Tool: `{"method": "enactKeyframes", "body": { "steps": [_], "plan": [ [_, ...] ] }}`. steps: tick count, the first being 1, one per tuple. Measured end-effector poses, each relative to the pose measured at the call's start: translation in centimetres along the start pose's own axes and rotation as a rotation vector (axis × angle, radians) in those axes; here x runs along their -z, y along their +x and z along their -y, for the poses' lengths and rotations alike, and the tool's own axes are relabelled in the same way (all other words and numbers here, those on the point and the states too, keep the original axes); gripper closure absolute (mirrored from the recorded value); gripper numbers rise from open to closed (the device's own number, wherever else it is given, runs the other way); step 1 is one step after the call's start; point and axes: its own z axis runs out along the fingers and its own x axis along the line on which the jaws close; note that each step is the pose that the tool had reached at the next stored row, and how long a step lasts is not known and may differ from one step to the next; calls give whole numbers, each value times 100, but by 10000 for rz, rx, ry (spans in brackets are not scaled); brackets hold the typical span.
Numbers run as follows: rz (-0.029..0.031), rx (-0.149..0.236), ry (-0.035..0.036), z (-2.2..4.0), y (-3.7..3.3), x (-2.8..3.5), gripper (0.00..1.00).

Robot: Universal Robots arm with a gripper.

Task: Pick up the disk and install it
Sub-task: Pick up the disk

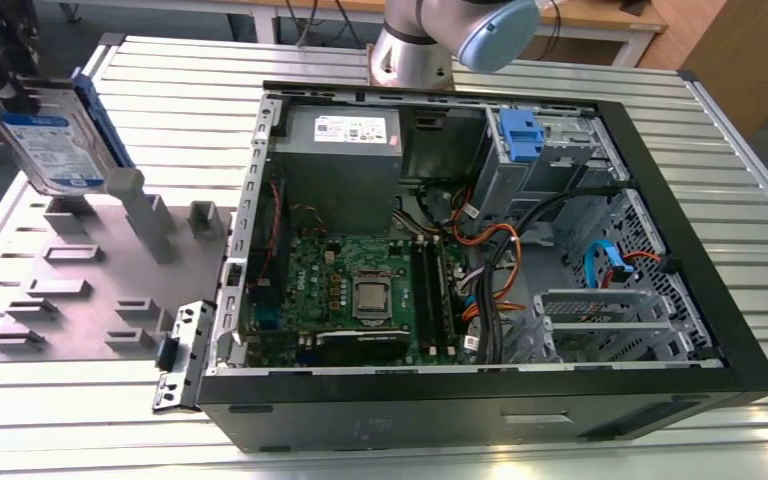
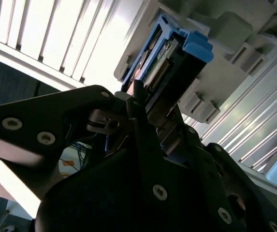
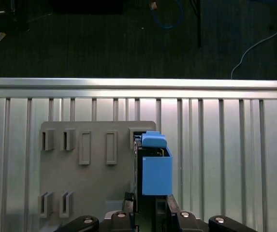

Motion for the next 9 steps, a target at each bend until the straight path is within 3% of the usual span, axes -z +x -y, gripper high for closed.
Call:
{"method": "enactKeyframes", "body": {
  "steps": [9],
  "plan": [
    [0,0,0,-16,-16,408,65]
  ]
}}
